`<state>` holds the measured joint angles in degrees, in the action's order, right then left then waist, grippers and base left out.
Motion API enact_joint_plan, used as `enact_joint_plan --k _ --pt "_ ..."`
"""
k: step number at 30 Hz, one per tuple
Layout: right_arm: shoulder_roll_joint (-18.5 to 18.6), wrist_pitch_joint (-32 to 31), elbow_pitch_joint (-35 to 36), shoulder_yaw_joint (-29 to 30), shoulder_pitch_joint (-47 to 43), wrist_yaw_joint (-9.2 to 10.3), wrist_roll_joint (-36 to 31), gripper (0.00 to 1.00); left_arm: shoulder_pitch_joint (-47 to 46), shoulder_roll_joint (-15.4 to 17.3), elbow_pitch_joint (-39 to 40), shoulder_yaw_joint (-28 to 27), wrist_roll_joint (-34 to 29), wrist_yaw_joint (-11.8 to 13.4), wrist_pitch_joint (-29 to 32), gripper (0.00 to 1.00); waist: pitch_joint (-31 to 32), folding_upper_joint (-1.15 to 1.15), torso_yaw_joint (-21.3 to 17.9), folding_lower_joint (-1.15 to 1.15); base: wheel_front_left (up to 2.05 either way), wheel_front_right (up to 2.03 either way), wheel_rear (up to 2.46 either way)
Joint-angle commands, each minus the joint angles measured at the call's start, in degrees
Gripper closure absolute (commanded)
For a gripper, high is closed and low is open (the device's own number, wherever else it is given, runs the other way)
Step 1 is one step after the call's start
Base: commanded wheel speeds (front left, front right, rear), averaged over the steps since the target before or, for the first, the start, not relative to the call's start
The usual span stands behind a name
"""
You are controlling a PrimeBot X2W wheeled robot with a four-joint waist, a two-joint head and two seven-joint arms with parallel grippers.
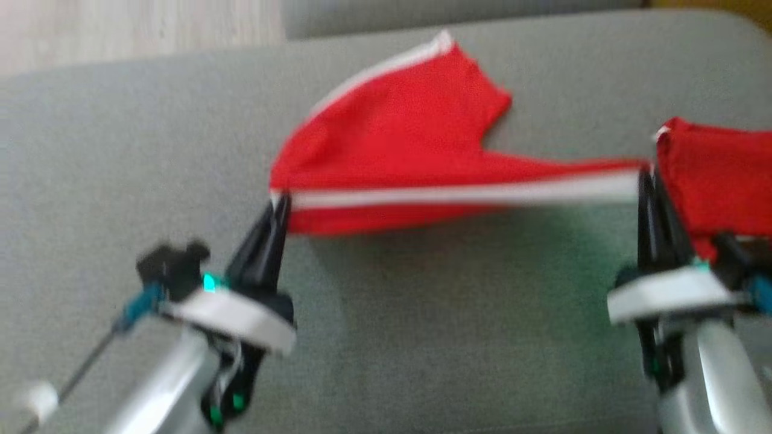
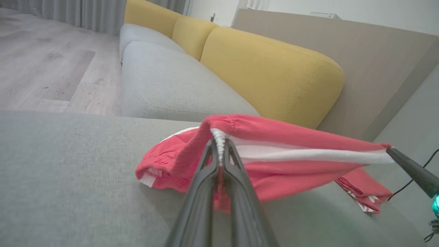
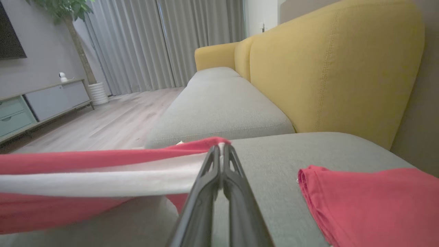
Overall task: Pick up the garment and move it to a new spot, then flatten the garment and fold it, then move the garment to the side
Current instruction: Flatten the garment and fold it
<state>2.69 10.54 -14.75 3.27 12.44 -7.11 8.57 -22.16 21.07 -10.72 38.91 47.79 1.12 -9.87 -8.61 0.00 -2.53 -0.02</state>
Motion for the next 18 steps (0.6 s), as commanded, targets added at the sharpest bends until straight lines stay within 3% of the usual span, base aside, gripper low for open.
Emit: enact_joint_plan --k 1,9,14,18 --pt "0.2 -2.1 6.4 -0.7 -3.4 -0.37 -0.8 1.00 1.8 2.8 4.9 -2.4 1.0 2.0 -0.9 1.00 4.4 0.00 -0.3 0.02 0.00 0.00 0.00" --pt "0.2 -12.1 23.4 3.5 -18.0 -0.37 -2.1 1.00 16.7 5.4 18.8 -1.8 2.5 10.3 -0.5 1.00 7.8 0.00 0.0 0.02 0.00 0.00 0.00" --pt "0.2 -15.4 25.6 4.2 -19.0 -0.37 -2.9 1.00 19.4 3.4 20.8 0.3 3.2 12.1 0.5 1.00 5.7 0.00 2.0 0.02 0.00 0.00 0.00" --pt "0.2 -16.9 24.7 4.0 -16.2 -0.37 -4.1 1.00 18.7 1.2 19.5 1.7 3.7 12.0 1.3 1.00 3.2 0.00 3.6 0.02 0.00 0.00 0.00"
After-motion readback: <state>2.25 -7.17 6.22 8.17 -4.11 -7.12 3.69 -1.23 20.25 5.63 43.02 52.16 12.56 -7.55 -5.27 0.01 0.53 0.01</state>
